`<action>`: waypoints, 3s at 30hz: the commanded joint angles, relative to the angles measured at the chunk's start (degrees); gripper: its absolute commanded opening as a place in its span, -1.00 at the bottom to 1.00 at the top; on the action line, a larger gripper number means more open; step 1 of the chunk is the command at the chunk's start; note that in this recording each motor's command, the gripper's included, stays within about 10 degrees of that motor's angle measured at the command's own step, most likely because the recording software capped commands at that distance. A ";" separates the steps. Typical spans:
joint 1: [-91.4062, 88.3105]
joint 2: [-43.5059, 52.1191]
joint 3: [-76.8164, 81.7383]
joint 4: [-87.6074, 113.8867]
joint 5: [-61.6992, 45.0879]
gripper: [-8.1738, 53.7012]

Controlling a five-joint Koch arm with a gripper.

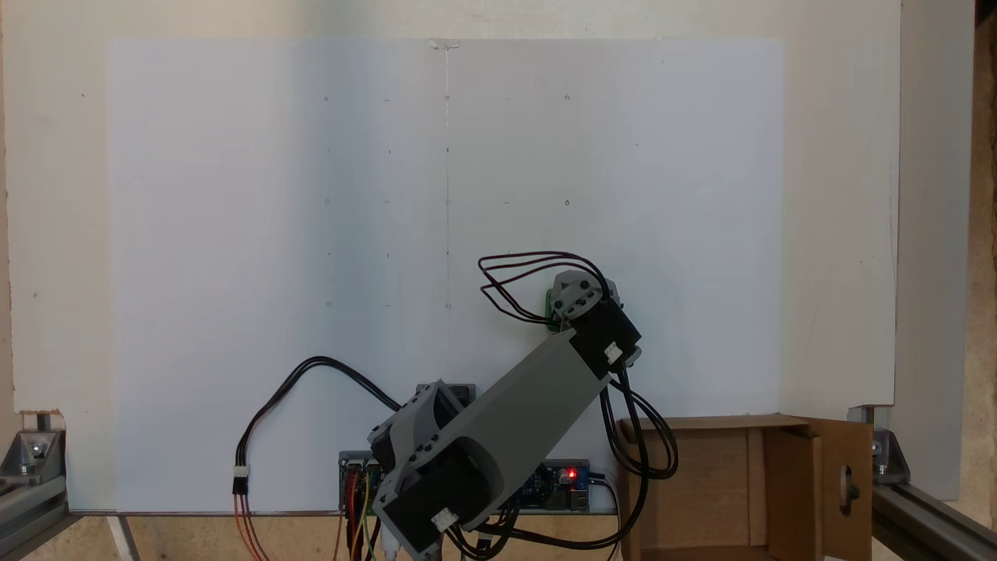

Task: Grasp a green dice and put it in the bin.

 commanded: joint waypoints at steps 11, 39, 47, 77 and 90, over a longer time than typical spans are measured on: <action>-0.26 -0.44 -3.69 -0.09 3.25 0.11; -2.55 10.20 -15.56 20.28 19.93 -0.36; -4.66 14.33 -34.89 33.93 37.60 -0.36; 40.08 -4.22 -56.43 13.71 45.62 -0.36; 54.23 -18.90 -54.93 14.06 31.38 -0.36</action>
